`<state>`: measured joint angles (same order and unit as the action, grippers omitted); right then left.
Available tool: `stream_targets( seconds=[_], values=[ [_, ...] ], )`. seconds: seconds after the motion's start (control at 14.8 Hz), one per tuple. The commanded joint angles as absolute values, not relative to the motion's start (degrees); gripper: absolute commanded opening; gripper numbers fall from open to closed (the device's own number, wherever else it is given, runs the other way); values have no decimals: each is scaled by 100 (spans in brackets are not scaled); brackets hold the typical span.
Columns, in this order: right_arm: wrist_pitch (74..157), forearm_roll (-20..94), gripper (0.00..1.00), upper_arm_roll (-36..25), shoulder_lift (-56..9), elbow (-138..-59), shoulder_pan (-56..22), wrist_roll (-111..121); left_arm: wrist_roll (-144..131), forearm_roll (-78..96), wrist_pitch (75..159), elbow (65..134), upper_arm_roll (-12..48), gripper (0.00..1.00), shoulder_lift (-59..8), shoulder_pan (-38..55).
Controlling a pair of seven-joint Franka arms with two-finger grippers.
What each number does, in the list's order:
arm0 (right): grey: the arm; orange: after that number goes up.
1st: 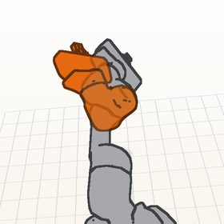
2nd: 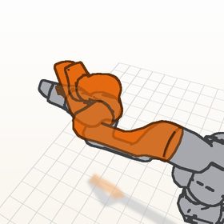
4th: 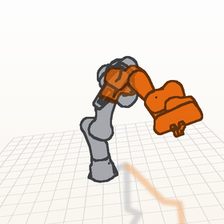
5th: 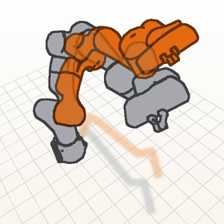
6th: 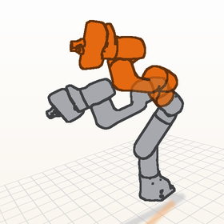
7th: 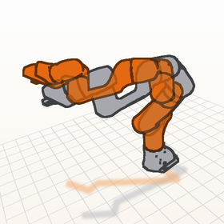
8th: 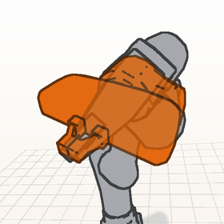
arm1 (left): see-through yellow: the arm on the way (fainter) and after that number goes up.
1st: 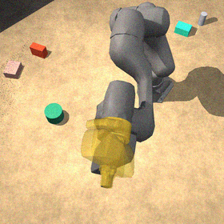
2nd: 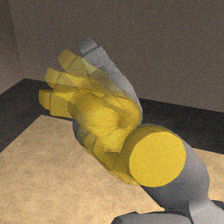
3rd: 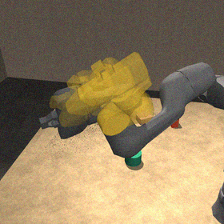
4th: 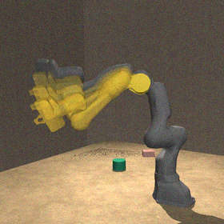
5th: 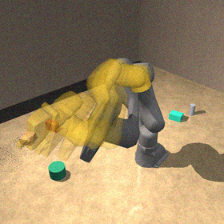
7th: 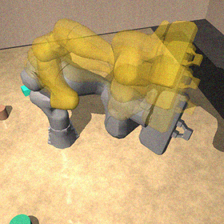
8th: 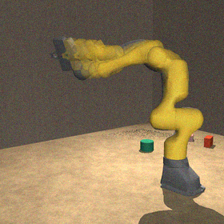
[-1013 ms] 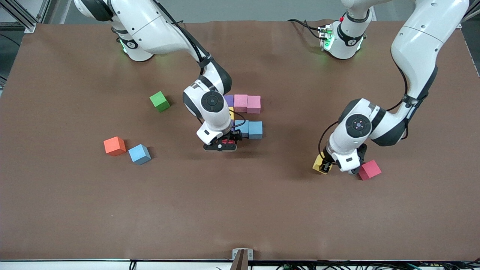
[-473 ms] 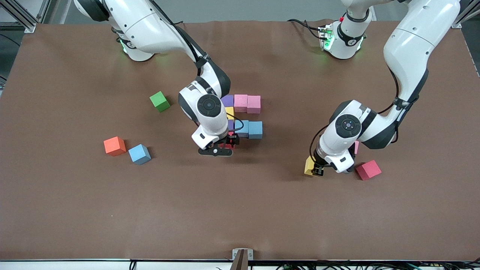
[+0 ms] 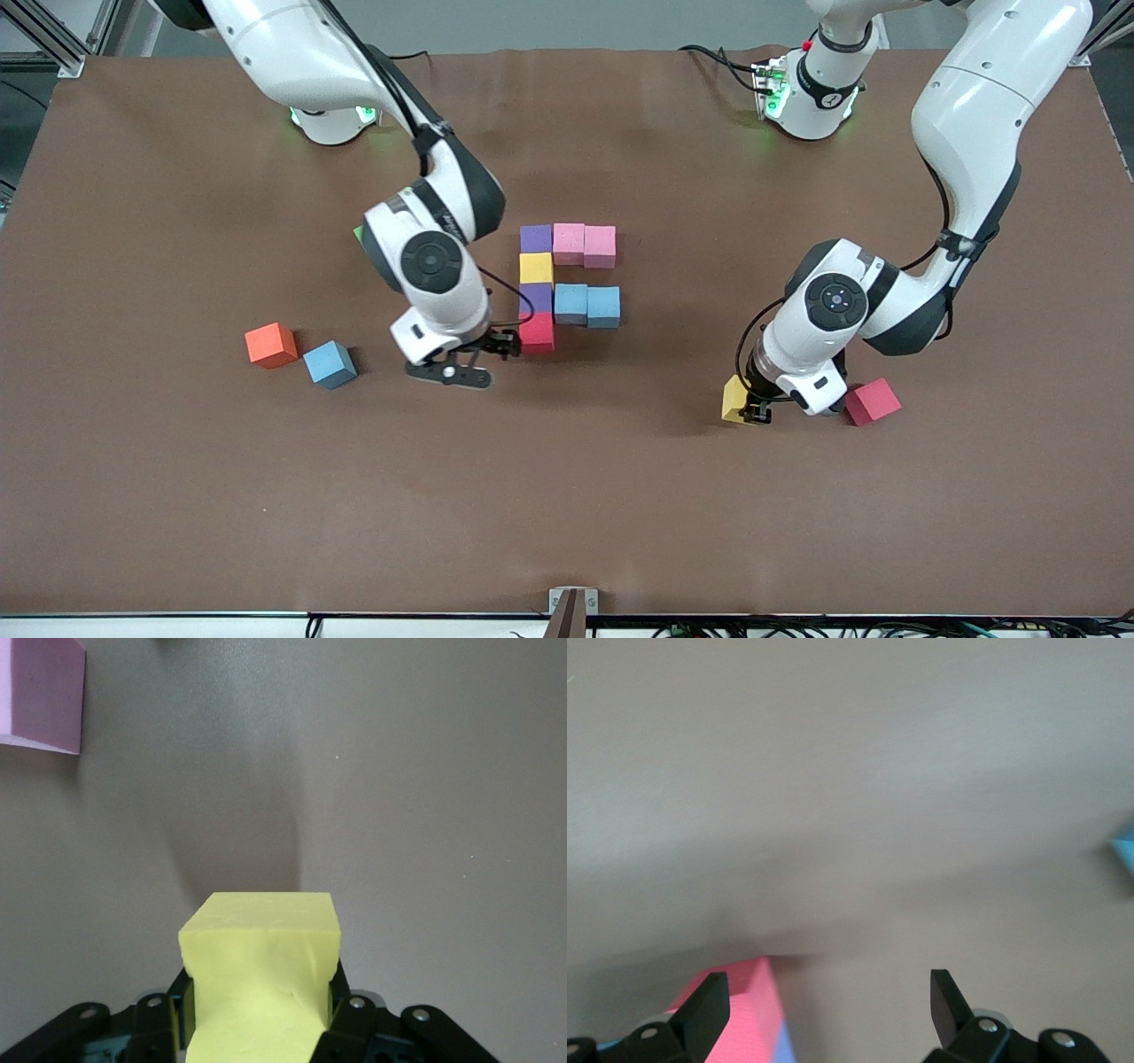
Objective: Arrange 11 blocks into digit 3
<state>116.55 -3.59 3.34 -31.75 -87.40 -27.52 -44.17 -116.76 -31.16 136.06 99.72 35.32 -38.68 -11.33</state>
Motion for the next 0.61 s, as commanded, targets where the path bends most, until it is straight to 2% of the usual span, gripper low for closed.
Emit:
stream_targets(
  seconds=[0.0,0.54],
  values=[
    [11304,-272,100,404,-2760,-8930,-2269,-4298,-11689,-3023,13439,9923,3542,40,-3850,-1116],
    [10714,-308,100,396,-2523,-8921,-1627,-3061,-11698,-3023,13324,9923,3542,41,-3858,-1116]
  ],
)
